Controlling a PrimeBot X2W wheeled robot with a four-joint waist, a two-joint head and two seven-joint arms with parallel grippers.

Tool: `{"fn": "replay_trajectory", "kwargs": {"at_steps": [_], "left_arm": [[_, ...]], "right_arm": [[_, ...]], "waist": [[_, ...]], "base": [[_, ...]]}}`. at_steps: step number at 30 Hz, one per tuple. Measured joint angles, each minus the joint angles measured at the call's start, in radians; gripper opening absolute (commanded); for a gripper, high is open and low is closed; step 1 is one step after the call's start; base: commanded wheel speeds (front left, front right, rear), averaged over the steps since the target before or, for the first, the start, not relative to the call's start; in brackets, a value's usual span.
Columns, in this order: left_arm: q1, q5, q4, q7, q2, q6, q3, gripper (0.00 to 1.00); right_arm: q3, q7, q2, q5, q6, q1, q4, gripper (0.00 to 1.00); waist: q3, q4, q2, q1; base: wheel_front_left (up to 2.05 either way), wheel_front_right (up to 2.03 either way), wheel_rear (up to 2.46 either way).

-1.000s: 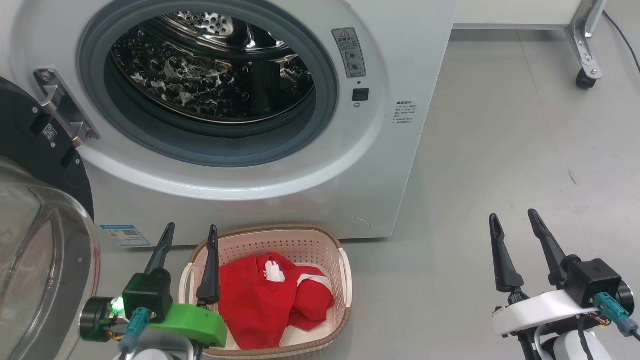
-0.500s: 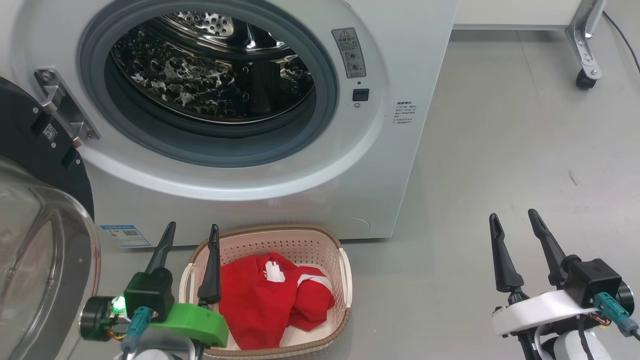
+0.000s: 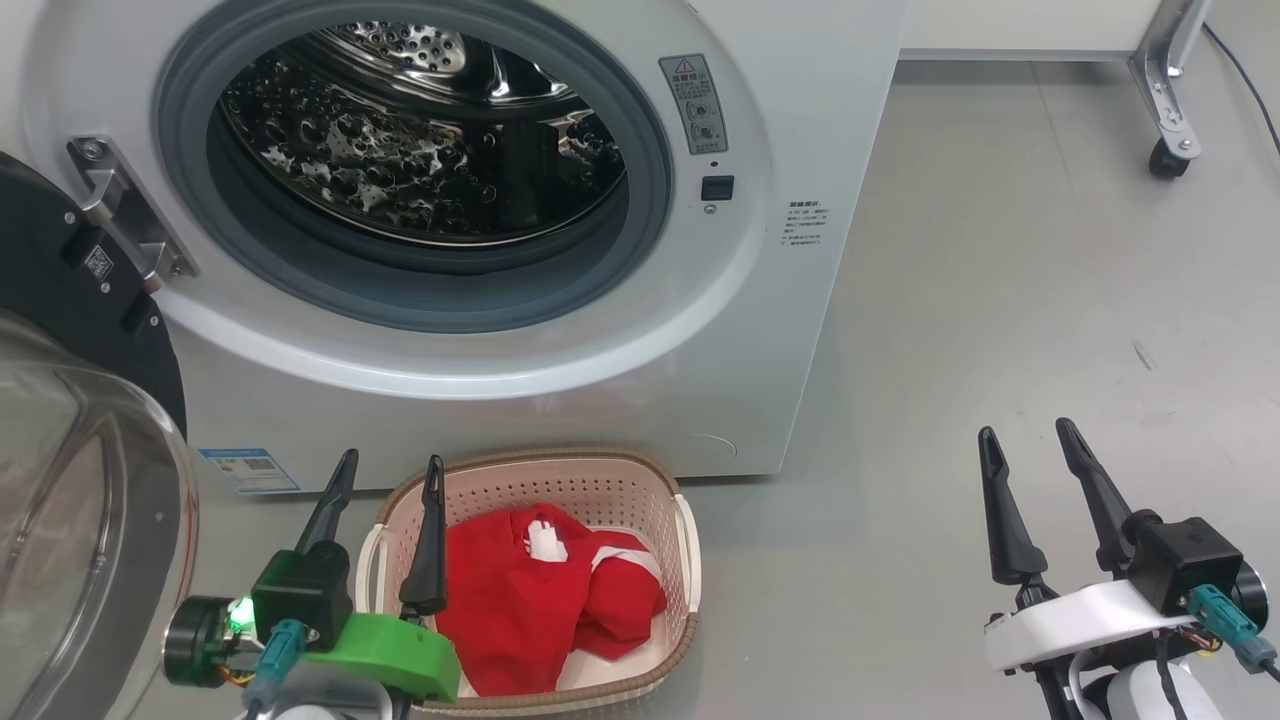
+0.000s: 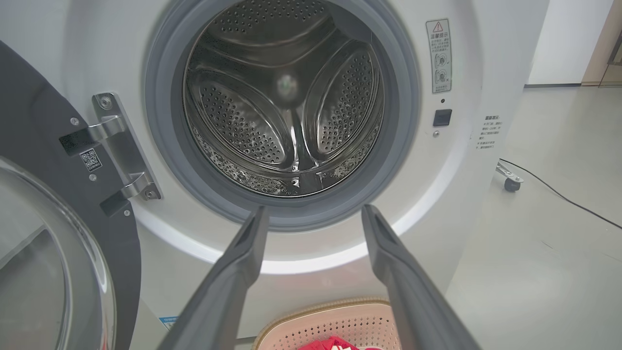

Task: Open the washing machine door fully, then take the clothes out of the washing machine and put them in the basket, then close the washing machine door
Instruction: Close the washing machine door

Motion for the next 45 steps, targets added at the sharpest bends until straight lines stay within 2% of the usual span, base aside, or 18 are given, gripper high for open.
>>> {"fn": "replay_trajectory", "kwargs": {"at_steps": [24,45], "left_arm": [[0.003,0.002,-0.028,0.016,0.0,0.0,-0.003,1.0],[0.007,0.002,-0.037,0.016,0.001,0.0,0.002,1.0]], "right_arm": [[0.002,0.0,0.0,0.001,0.0,0.0,0.0,1.0],[0.003,0.0,0.0,0.002,-0.009,0.0,0.001,1.0]], "waist": [[-0.002,0.004,0.0,0.0],[-0.005,0.008,0.0,0.0]], "base": [[-0.59,0.89,-0.3],[-0.2,0.2,0.0]]}}
